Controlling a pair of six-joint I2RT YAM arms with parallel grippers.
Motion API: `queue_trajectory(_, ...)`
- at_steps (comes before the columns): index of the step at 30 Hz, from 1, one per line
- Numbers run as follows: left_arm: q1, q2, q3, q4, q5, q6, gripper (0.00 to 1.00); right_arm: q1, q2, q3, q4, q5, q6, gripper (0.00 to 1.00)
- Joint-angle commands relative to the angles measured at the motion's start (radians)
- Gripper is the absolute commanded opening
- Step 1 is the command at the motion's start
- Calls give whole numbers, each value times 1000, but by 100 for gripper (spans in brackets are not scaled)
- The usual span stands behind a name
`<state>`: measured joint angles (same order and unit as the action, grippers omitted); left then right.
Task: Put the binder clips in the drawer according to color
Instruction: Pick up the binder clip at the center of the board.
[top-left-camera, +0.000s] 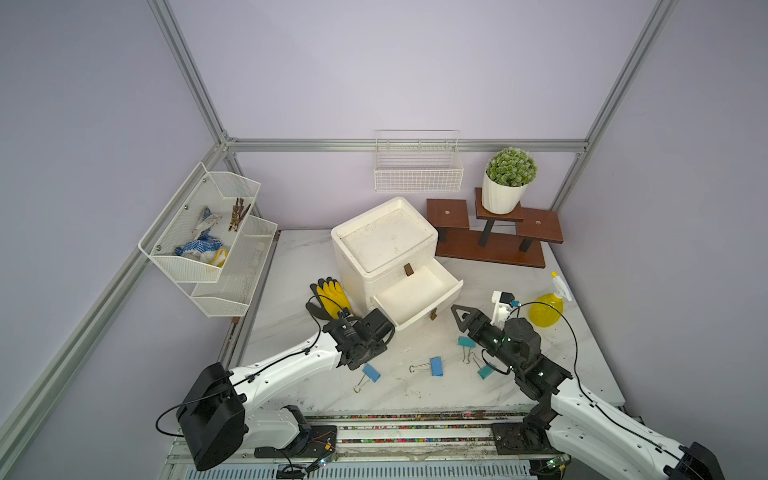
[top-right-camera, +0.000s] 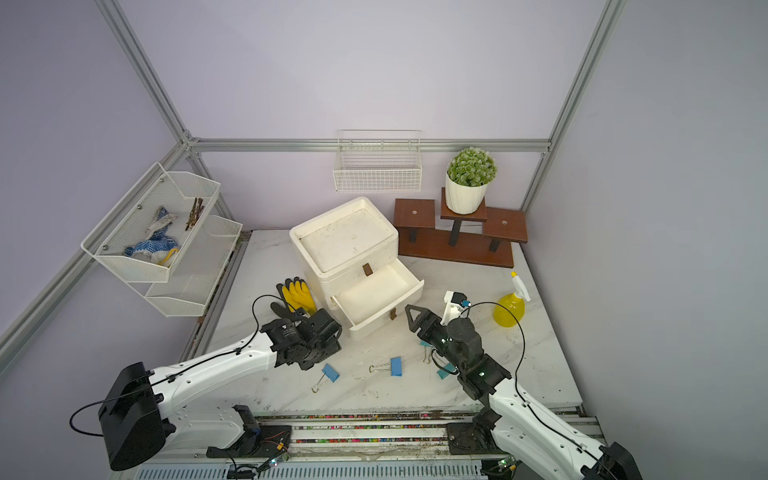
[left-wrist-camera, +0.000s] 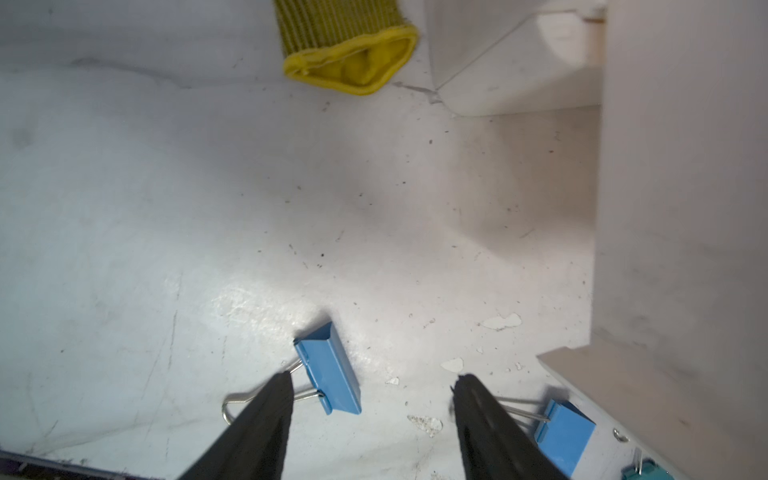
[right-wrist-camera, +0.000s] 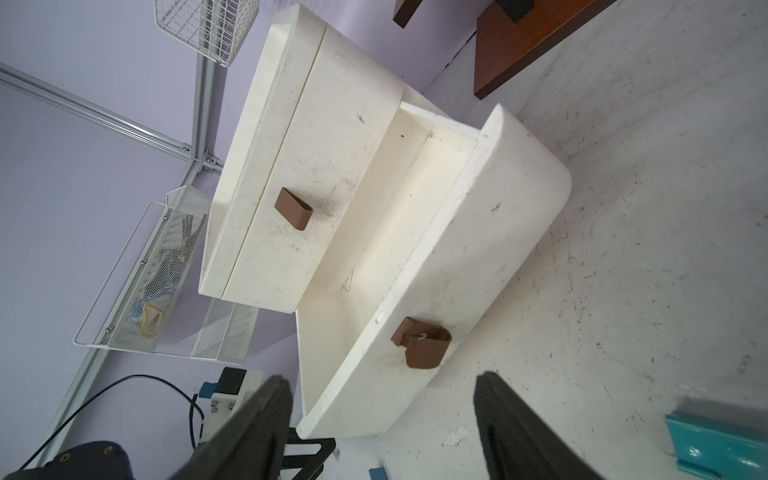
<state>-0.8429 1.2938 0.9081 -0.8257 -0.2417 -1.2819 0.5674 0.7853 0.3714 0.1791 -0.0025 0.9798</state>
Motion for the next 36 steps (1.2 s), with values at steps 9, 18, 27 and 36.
queue_trajectory(9,-55,-173,-190,37,134,454,72,-6,-31,-4,-2,-37,-34,77)
queue_trajectory(18,-85,-20,-169,163,158,673,77,-7,-39,-5,1,-33,-18,77)
queue_trajectory(27,-84,57,-151,153,62,714,84,-8,-51,-6,-17,-32,-20,77)
queue_trajectory(36,-80,162,-145,183,105,771,83,-8,-57,-5,-23,-24,-16,77)
